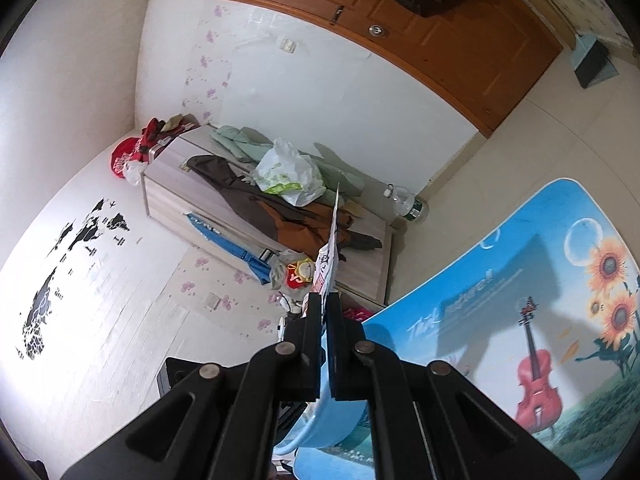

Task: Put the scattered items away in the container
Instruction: 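Lift the snack packet with both grippers toward the blue basin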

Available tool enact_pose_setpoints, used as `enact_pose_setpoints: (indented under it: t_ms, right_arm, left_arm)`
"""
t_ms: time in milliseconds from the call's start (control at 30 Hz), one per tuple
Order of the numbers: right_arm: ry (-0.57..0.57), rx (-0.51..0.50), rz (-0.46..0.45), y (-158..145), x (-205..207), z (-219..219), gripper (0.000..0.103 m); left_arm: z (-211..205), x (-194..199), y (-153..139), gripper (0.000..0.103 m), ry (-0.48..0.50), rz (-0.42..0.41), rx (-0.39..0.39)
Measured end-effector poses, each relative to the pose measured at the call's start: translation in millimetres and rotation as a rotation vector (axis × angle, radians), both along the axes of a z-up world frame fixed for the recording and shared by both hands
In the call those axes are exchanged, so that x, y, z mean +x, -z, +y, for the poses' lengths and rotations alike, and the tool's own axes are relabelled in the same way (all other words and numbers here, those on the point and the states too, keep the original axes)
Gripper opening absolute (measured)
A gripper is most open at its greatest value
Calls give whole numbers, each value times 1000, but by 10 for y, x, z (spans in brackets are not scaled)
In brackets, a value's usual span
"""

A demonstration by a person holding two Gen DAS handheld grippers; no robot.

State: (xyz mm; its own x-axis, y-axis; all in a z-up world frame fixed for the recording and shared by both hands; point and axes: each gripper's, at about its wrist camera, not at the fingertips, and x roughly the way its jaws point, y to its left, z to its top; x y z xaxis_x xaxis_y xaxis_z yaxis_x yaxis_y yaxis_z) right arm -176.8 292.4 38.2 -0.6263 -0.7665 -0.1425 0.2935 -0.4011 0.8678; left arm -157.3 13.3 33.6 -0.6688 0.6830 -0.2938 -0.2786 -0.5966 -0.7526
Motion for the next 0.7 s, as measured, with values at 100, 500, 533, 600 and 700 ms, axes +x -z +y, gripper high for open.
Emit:
enact_pose_setpoints:
  t_ms: [100,500,533,600,700]
  right_arm:
    - [-12,1,11,-91,112,-96,2]
    - [-83,6,42,-333,450,-695,2]
    - [-92,7,43,-343,469,-758,2]
    - [-108,9,46,-360,489,-901,2]
    - [-129,14,51,-361,530,-1112,2]
  left_arm:
    - [-86,118,-76,6,-11,12,-5]
    - [-634,563,-280,5,-64,29,-34]
    - [-702,611,-292,5,-72,31,-40]
    - [-821,694,-306,4,-91,32,-45]
    - [-1025,799,-300,4,-123,28,-42]
